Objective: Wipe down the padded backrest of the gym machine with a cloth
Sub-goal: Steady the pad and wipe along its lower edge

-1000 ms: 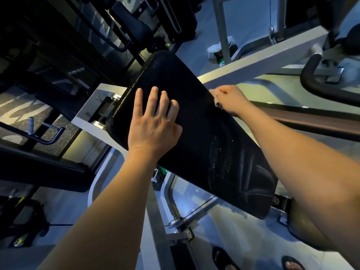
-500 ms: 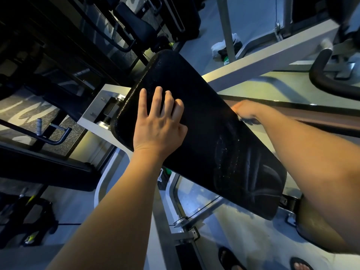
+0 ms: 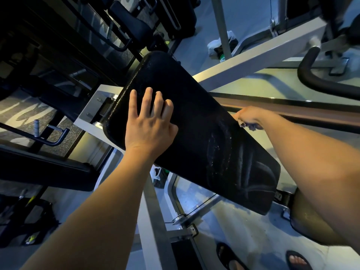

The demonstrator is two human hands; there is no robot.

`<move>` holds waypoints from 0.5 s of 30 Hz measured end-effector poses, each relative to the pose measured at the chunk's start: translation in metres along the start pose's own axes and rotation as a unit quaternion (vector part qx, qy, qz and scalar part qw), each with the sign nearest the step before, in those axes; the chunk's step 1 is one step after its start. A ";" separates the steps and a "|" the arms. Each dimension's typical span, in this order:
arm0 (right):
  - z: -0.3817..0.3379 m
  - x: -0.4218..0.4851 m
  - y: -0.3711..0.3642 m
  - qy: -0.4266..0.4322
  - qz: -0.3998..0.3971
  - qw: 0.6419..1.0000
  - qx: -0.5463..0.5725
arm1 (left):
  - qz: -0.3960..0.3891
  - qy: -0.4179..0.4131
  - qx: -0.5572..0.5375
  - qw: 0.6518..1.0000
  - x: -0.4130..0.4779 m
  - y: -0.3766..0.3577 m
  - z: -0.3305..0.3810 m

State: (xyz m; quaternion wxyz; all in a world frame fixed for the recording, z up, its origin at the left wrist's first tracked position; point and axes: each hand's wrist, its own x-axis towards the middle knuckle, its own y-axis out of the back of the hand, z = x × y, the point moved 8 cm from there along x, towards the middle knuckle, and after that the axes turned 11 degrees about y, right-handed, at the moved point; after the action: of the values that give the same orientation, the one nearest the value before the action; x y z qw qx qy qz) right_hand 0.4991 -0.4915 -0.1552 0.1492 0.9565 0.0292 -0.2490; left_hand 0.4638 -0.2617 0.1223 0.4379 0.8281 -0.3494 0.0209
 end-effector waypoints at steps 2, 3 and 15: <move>-0.006 -0.004 0.002 0.006 0.004 1.000 0.025 | 0.001 0.023 -0.048 0.999 0.002 0.009 0.001; -0.012 -0.003 0.002 0.017 0.004 0.998 0.052 | 0.009 0.019 -0.068 0.997 0.004 0.015 0.006; -0.001 0.007 -0.007 0.075 -0.010 0.990 0.116 | -0.042 -0.116 0.023 0.992 0.019 -0.032 0.066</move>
State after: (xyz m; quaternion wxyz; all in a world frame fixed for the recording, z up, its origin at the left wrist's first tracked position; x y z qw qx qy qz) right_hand 0.5050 -0.4847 -0.1599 0.0317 0.9831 0.0207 -0.1793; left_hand 0.4791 -0.3092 0.0657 0.3759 0.8485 -0.3623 -0.0860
